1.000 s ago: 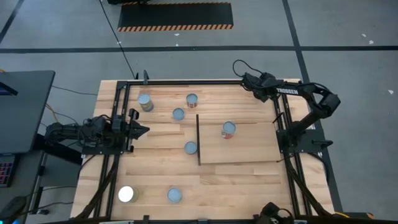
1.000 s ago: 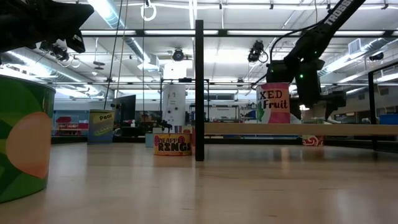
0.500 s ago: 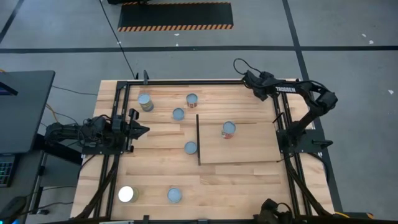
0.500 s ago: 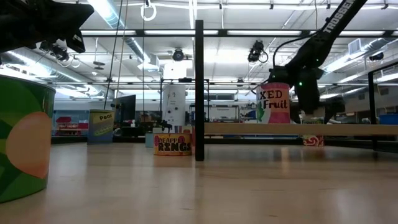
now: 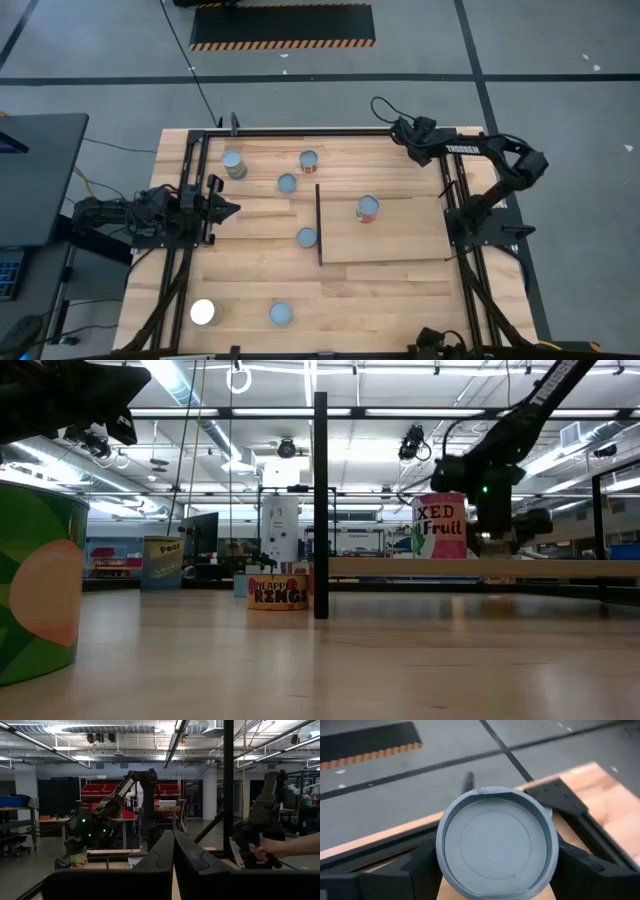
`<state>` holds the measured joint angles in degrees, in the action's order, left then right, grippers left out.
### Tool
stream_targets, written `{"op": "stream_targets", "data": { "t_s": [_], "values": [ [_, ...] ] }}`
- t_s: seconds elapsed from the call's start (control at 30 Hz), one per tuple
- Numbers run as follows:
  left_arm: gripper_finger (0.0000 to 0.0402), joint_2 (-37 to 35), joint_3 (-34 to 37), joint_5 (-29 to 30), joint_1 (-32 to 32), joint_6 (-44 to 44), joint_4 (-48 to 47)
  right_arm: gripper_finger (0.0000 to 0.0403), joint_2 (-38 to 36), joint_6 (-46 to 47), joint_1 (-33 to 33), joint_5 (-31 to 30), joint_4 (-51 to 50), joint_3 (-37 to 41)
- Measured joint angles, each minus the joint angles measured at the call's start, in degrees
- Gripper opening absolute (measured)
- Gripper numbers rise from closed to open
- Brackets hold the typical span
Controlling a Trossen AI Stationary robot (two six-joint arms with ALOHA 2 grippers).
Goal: Pick and place cans onto a shelf
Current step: Put the green can on the shelf
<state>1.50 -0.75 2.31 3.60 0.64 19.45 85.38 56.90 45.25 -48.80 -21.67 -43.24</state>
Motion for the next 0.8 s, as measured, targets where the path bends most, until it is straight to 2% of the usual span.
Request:
{"op": "stream_targets", "data": {
  "t_s": [0.17,0.3,0.4,0.57,0.8],
  "values": [
    [0.0011,0.0,0.0,-0.02,0.0,0.0,-0.01,0.0295,-8.04,-10.9,-6.51,-0.75,-2.12,-2.3],
    [0.0011,0.0,0.0,-0.01,0.01,0.0,-0.01,0.0294,-14.96,-11.74,-15.05,-0.76,-6.71,-5.86],
    [0.0011,-0.02,0.0,-0.02,0.0,0.0,-0.01,0.0294,-17.6,-9.09,-23.8,-0.66,-13.13,-9.74],
    [0.0011,0.0,0.0,-0.01,0.01,-0.01,-0.01,0.0293,-14.83,1.76,-40.1,-0.27,-24.04,-18.26],
    [0.0011,-0.01,0.0,-0.02,0.01,0.0,-0.01,0.0293,-2.98,20.29,-59.9,0.47,-43.88,-35.78]
  ]
}}
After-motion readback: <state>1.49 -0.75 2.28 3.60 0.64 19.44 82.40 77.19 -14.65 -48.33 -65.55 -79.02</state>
